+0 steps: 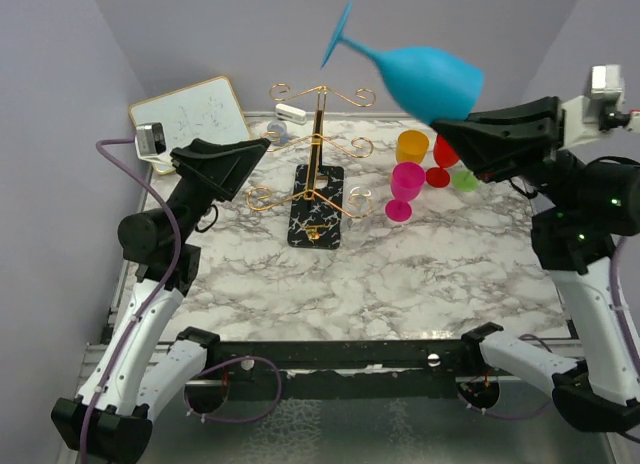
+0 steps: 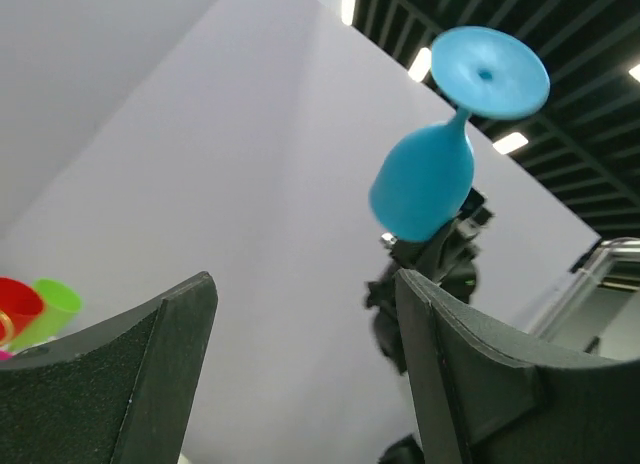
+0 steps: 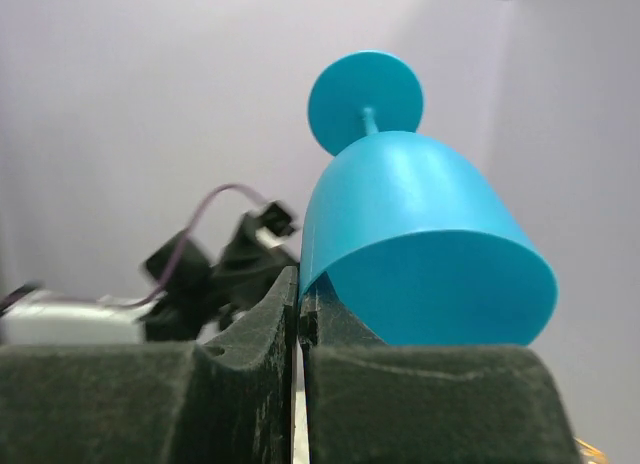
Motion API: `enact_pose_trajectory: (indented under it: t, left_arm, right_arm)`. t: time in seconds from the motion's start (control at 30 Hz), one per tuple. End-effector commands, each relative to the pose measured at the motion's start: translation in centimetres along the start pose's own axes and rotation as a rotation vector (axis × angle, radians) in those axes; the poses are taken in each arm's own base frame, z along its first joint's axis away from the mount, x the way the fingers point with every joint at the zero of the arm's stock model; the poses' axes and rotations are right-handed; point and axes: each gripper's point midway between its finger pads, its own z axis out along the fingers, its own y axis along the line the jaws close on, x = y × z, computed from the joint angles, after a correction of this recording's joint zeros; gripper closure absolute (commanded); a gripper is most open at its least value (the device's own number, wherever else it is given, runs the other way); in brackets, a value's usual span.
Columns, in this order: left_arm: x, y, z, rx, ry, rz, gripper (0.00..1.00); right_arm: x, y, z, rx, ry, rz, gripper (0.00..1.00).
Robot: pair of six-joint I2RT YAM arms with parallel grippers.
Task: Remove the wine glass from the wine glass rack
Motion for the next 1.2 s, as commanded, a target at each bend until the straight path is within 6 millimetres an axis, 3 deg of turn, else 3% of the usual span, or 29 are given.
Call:
enact_pose_trajectory:
  t: [0.0, 0.13, 0.33, 0.4, 0.57, 0.6, 0.8, 0.9, 1.03, 1.17]
  left_arm:
    - [-0.5, 2.3, 0.1, -0.179, 0.022, 0.193, 0.27]
    - [-1.3, 4.6, -0.2, -0.342, 0.079, 0.391, 0.32]
    - [-2.8, 8.0, -0.2, -0.538, 0.176, 0.572, 0.46]
    - [-2.9, 9.0, 0.1, -0.567, 0.222, 0.597, 0.54]
    - [-2.0, 10.8, 1.4, -0.584, 0.366, 0.593, 0.97]
    - [-1.7, 11.3, 1.5, -0.591, 0.392, 0.585, 1.0]
    - [0.2, 11.7, 2.2, -0.529, 0.518, 0.521, 0.99]
    - [1.4, 11.1, 2.5, -0.469, 0.57, 0.482, 0.85]
    - [2.7, 10.8, 2.4, -0.408, 0.63, 0.437, 0.69]
    - [3.4, 11.2, 2.2, -0.394, 0.653, 0.408, 0.67]
  right_arm:
    - [3.2, -11.5, -6.3, 0.736, 0.218, -0.093, 0.99]
    - [4.7, -14.5, -13.6, 1.157, 0.379, -0.072, 0.99]
    - [7.3, -14.1, -22.8, 1.563, 0.618, -0.047, 0.99]
    - [8.4, -13.6, -24.5, 1.628, 0.7, -0.029, 0.99]
    - [11.7, -13.1, -26.6, 1.671, 0.885, 0.034, 0.99]
    - [12.5, -13.1, -26.7, 1.664, 0.922, 0.049, 0.99]
    - [20.0, -13.4, -27.0, 1.524, 1.123, 0.194, 0.99]
    - [23.4, -13.5, -27.4, 1.476, 1.186, 0.257, 0.99]
    - [26.2, -14.0, -28.7, 1.495, 1.249, 0.279, 0.99]
    - [27.9, -14.7, -29.9, 1.517, 1.297, 0.285, 0.99]
